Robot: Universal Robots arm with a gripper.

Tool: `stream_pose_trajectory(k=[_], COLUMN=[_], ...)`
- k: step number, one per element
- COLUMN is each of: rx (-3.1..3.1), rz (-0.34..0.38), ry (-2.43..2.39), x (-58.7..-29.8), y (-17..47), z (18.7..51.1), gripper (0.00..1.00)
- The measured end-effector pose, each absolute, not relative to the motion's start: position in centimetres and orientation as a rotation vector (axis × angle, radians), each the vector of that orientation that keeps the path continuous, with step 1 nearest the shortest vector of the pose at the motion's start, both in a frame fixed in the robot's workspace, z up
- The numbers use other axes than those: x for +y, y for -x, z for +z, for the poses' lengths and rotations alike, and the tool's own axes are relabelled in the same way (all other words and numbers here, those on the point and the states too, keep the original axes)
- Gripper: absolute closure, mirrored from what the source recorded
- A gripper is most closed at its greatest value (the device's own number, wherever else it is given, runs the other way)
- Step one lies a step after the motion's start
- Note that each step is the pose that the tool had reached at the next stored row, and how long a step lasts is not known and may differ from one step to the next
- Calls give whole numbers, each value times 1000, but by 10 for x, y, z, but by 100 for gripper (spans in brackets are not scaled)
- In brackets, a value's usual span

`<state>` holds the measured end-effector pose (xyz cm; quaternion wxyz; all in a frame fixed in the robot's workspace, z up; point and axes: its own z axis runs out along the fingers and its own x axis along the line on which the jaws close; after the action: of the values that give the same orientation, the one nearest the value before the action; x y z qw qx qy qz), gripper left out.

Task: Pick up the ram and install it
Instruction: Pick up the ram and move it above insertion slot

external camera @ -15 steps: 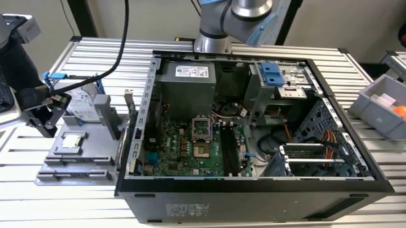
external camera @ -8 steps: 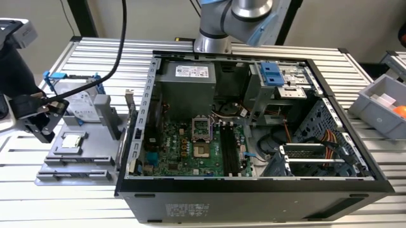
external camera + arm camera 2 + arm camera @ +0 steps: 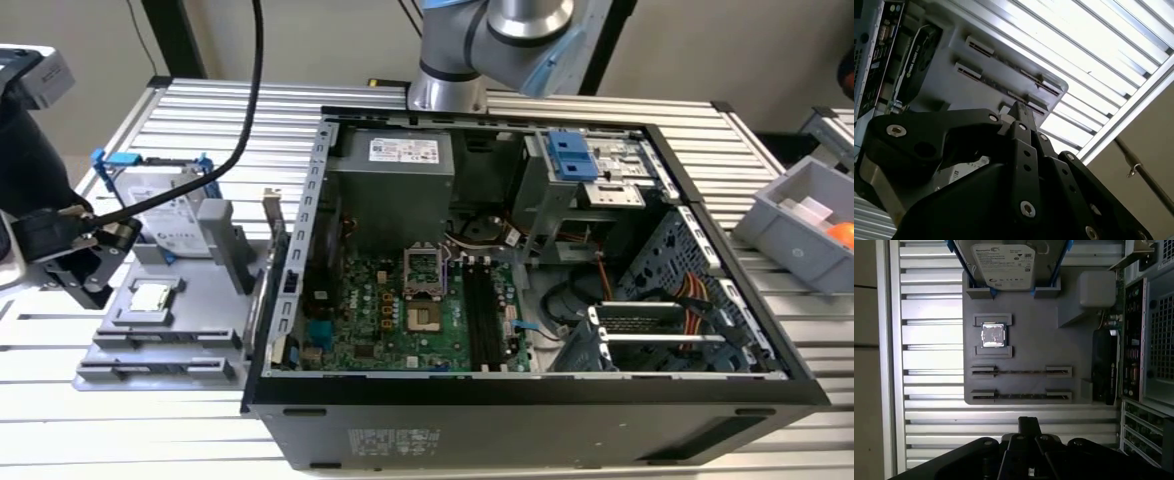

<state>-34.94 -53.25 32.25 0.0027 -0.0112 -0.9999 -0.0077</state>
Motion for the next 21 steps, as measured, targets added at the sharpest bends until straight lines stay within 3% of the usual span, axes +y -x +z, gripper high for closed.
stream_pose_trajectory(k=[21], rx=[-3136], rz=[-24], ry=[35], x=[-533], y=[349], z=[322], gripper=[100])
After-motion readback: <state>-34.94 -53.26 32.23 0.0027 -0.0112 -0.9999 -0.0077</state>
